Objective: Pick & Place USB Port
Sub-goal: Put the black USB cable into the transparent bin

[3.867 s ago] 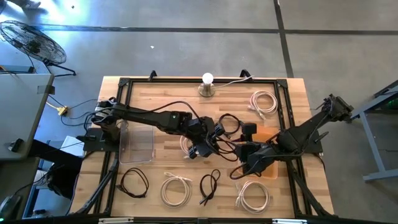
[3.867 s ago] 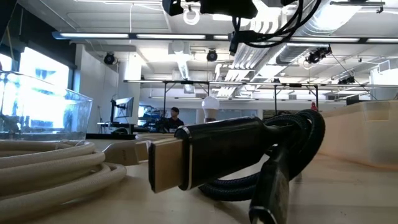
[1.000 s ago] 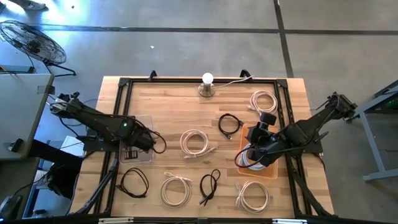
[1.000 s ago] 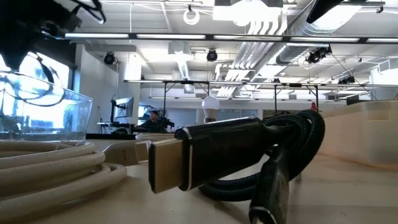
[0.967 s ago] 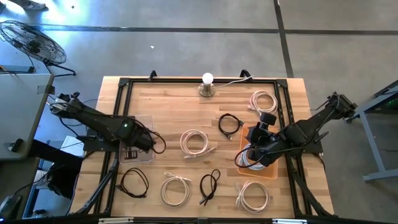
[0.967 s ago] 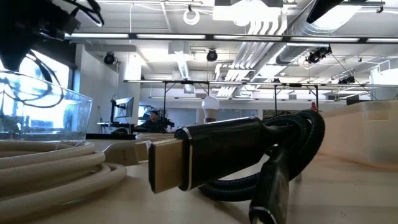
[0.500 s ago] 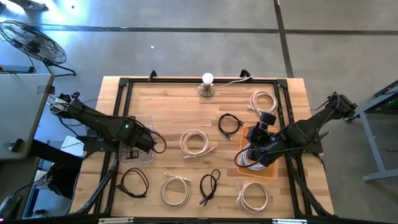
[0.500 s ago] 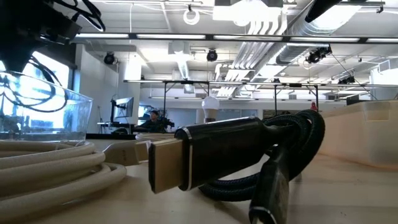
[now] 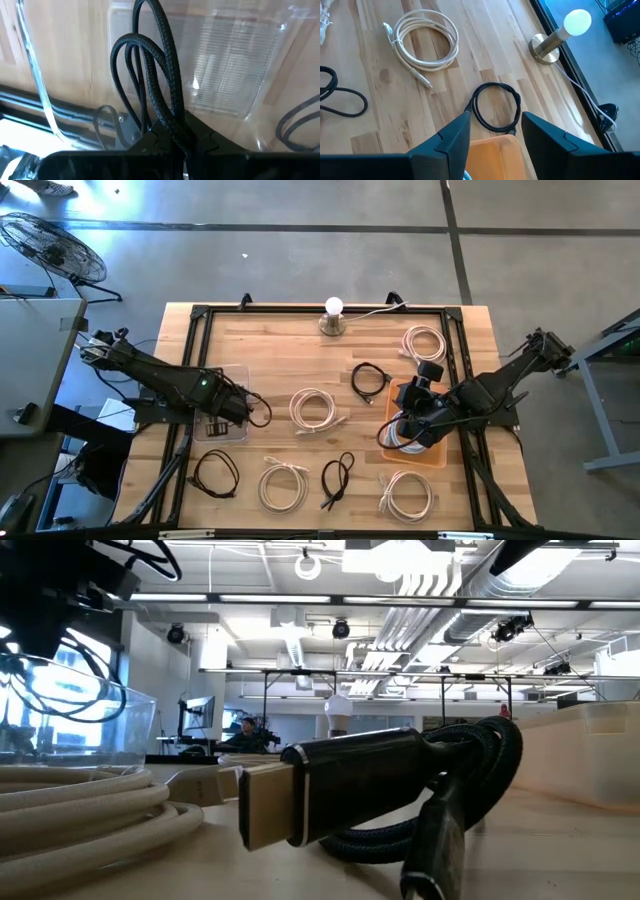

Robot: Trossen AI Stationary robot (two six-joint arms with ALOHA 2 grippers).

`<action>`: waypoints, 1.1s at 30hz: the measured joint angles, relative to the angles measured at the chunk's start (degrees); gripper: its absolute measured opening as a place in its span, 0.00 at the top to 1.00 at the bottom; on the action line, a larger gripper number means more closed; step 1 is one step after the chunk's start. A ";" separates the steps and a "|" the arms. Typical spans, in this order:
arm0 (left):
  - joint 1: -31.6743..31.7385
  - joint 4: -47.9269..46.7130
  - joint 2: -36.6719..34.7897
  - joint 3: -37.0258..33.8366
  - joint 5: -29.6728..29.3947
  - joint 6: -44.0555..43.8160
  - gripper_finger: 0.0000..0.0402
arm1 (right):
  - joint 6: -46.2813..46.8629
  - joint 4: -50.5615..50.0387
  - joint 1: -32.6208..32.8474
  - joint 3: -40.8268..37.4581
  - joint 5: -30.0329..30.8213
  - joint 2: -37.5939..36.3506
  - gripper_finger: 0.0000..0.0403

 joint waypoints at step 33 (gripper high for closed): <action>-0.02 2.10 0.00 0.00 -10.94 5.64 0.77 | -0.02 1.07 0.02 0.00 -1.87 0.02 0.58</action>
